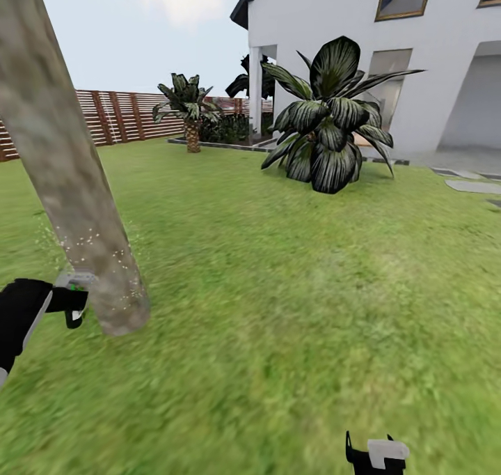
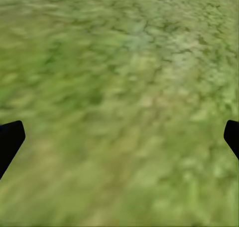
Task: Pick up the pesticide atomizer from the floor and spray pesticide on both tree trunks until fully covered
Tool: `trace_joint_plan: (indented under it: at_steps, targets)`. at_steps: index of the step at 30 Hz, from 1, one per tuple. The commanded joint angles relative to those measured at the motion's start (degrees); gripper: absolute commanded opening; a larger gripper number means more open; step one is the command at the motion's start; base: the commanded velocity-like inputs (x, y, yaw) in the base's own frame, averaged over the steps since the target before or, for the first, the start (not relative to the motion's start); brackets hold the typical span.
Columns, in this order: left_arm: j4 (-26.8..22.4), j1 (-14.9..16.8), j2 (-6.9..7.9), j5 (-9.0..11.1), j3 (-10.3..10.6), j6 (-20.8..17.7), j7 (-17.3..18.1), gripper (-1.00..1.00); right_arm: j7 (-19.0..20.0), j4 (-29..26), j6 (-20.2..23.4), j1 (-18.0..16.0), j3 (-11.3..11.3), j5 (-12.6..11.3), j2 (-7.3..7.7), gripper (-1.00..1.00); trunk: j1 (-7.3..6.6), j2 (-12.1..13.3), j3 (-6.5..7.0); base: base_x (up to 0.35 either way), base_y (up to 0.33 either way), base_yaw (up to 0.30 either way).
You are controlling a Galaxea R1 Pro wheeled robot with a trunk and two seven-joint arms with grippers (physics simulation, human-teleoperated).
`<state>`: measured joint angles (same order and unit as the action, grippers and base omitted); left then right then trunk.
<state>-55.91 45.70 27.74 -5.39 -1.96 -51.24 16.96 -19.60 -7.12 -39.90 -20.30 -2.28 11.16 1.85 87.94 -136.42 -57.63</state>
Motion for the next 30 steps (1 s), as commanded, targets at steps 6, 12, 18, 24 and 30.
trace_joint_plan:
  at_steps: [6,12,18,24,30]
  targets:
    - [4.0,-1.1,0.44,0.3,0.0,0.7,-0.4,-1.0,0.0,0.0,0.0,0.0,0.0,0.0,0.0,1.0,0.0,0.0,0.01,0.005,-0.001,0.228]
    - [3.6,-1.2,0.15,0.3,0.1,0.7,-0.6,-1.0,0.0,0.0,0.0,0.0,0.0,0.0,0.0,1.0,0.0,0.0,0.01,0.095,-0.079,0.085]
    - [3.6,-1.2,0.2,0.3,-0.2,0.8,-0.5,-1.0,0.0,0.0,0.0,0.0,0.0,0.0,0.0,1.0,0.0,0.0,0.01,0.202,-0.195,0.001]
    - [4.3,-1.4,0.37,0.2,-0.2,0.8,-0.5,-1.0,0.0,0.0,0.0,0.0,0.0,0.0,0.0,1.0,0.0,0.0,0.01,0.088,-0.244,0.07]
    - [5.7,-1.6,0.34,0.3,-0.2,0.9,-1.7,-1.0,0.0,0.0,0.0,0.0,0.0,0.0,0.0,1.0,0.0,0.0,0.01,-0.063,-0.25,0.267]
